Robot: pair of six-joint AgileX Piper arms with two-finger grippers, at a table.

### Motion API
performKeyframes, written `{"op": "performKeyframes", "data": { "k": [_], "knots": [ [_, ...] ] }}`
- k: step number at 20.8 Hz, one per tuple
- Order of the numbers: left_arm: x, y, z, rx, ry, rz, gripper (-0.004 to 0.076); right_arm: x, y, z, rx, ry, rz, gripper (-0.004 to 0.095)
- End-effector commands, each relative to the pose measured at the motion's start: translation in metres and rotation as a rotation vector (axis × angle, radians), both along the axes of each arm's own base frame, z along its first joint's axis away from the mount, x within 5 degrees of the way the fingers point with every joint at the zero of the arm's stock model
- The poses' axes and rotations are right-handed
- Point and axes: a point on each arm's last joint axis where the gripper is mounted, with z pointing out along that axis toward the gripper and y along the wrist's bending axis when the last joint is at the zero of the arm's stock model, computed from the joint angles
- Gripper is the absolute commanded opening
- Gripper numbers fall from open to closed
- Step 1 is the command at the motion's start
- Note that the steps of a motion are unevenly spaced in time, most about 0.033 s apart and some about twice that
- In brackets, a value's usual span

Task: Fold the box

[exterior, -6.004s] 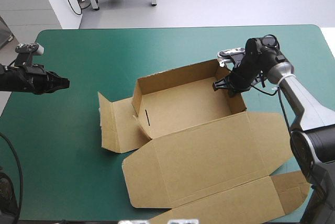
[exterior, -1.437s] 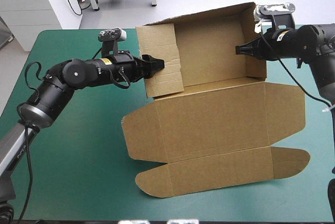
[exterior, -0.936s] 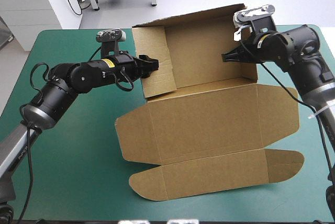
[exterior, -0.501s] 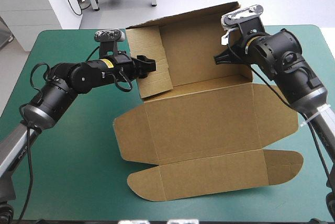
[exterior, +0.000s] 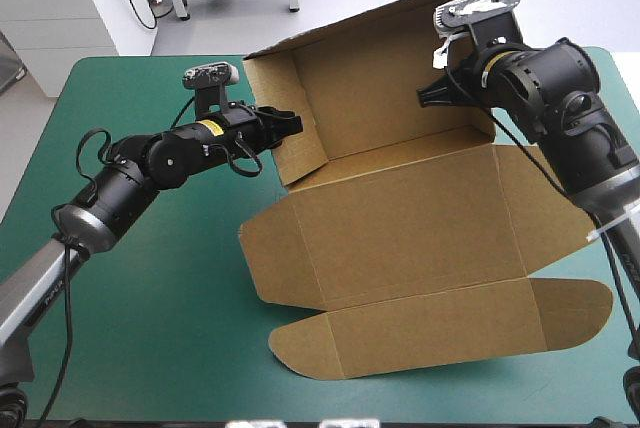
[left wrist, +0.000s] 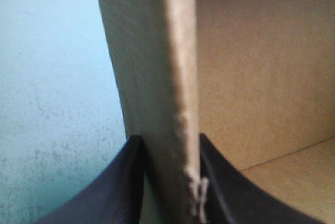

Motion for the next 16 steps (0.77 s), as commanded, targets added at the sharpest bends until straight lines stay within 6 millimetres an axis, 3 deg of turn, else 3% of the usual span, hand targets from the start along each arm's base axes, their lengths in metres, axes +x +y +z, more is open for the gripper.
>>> {"op": "performKeyframes", "data": {
  "k": [1,2,9,13,16],
  "knots": [
    [-0.008,-0.004,0.033,-0.145,-0.124,0.028,0.0088,-0.014,0.002,0.026,0.106,-0.110,0.051,0.0000],
    [-0.009,-0.007,0.033,-0.145,-0.127,0.020,-0.0007,-0.014,0.003,0.025,0.112,-0.108,0.054,0.0000],
    [-0.015,-0.011,0.038,-0.061,-0.126,-0.036,-0.0008,-0.011,0.002,0.014,0.127,-0.016,-0.005,0.0000],
    [0.000,-0.013,0.048,0.120,-0.024,-0.030,-0.0008,0.012,0.016,-0.023,0.101,0.180,-0.056,0.0000],
    [0.018,-0.019,0.026,0.265,0.137,-0.028,-0.0008,0.026,0.027,-0.046,0.107,0.284,-0.037,-0.0002]
  ]
}}
